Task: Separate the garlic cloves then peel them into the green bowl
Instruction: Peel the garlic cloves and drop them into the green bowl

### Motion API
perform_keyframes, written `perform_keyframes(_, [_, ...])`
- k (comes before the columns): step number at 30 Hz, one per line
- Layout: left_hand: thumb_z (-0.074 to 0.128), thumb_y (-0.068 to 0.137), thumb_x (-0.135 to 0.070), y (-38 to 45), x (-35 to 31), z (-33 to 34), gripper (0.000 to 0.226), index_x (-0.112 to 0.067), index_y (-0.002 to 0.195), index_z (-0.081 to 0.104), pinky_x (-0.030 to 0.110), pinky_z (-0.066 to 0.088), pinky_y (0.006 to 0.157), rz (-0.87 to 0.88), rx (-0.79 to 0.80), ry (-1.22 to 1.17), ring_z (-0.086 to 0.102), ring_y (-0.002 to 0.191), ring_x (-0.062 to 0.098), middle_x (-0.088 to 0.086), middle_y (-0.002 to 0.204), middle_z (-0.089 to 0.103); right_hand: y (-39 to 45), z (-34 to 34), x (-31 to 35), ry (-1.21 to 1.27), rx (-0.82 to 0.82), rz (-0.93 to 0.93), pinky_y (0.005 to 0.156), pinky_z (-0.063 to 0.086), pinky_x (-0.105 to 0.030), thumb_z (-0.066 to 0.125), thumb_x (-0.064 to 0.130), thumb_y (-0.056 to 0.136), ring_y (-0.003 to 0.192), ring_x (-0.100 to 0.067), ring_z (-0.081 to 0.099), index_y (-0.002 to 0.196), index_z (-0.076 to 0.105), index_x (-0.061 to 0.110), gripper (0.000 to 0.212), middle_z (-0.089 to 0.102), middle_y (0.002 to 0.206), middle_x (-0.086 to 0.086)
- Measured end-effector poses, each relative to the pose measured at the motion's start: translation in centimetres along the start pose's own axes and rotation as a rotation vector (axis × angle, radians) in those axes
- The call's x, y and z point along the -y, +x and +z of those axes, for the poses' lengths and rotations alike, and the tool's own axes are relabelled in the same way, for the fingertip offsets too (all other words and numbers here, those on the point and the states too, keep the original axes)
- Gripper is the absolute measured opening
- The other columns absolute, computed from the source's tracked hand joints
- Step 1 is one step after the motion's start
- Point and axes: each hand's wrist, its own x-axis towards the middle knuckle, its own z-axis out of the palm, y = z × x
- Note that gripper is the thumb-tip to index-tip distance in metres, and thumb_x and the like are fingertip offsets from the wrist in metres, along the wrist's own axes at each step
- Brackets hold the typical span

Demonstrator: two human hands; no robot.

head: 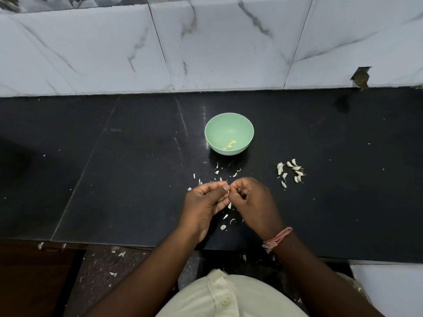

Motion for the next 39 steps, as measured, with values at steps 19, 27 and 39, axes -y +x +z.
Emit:
perform_keyframes(19, [0.059,0.097,0.001,0.0,-0.5,0.0,0.013,0.001,0.106,0.068,0.030,0.063,0.074,-0.171,-0.023,-0.200,0.075,0.086,0.023,0.016,0.093,0.075,0.0,0.3,-0.4,0.151,-0.049,0.174,0.083,0.060,-0.043,0.049,0.005,0.092,0.078,-0.007,0.070,0.096,0.070,0.023,0.028,0.068,0.098,0.004])
perform_keyframes(27, [0.065,0.091,0.003,0.0,0.0,-0.3,0.010,0.000,0.099,0.070,0.025,0.062,0.075,-0.077,-0.052,-0.161,0.074,0.081,0.018,0.016,0.092,0.075,-0.6,1.1,-0.5,0.100,-0.134,0.106,0.074,0.056,-0.042,0.068,0.028,0.096,0.075,-0.010,0.067,0.082,0.070,0.022,0.015,0.068,0.078,0.010])
perform_keyframes(39, [0.065,0.086,0.014,-0.1,0.8,-1.3,0.020,-0.001,0.099,0.069,0.025,0.060,0.076,0.100,-0.047,-0.012,0.073,0.085,0.020,0.013,0.092,0.074,-1.5,2.2,0.3,0.437,-0.068,0.194,0.090,0.058,-0.029,0.069,0.000,0.090,0.097,-0.005,0.073,0.114,0.068,0.036,0.043,0.076,0.102,0.008])
